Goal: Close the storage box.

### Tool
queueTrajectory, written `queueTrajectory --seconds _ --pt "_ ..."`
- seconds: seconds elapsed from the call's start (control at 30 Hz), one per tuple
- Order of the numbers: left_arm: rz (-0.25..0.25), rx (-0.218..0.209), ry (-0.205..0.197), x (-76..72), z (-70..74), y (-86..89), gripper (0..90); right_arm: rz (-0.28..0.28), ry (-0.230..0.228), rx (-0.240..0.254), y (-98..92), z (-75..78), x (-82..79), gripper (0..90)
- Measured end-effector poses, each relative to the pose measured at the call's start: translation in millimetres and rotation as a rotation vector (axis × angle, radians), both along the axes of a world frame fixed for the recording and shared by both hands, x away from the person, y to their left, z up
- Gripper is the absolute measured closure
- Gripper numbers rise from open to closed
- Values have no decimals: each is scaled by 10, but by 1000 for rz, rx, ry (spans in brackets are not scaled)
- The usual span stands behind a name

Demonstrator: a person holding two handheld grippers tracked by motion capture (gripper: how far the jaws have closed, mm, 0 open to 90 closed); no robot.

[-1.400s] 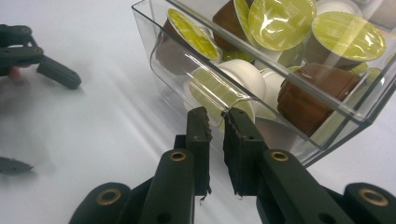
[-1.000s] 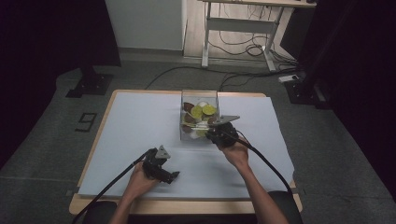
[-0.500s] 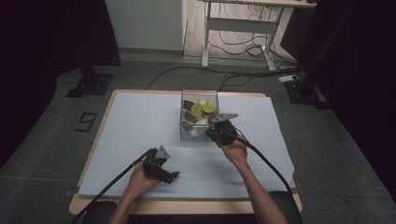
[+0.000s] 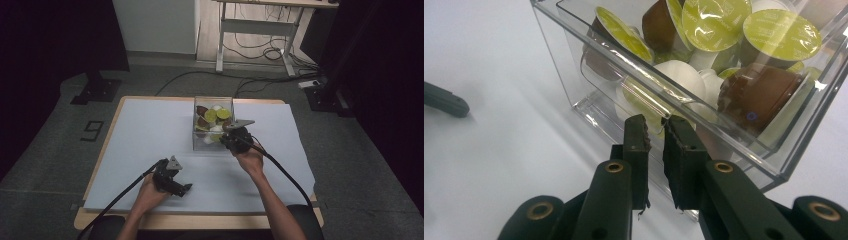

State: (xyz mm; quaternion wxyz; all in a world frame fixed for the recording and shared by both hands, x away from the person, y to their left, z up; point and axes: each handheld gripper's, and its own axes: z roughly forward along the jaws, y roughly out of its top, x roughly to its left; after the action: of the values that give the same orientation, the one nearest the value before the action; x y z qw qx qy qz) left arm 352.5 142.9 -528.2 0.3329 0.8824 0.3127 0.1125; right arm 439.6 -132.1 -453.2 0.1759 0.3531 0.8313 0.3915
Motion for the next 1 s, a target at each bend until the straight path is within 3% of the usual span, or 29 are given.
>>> queueTrajectory --seconds 1.0 --pt "0 1 0 0 0 0 0 -46 -6 2 54 -67 45 789"
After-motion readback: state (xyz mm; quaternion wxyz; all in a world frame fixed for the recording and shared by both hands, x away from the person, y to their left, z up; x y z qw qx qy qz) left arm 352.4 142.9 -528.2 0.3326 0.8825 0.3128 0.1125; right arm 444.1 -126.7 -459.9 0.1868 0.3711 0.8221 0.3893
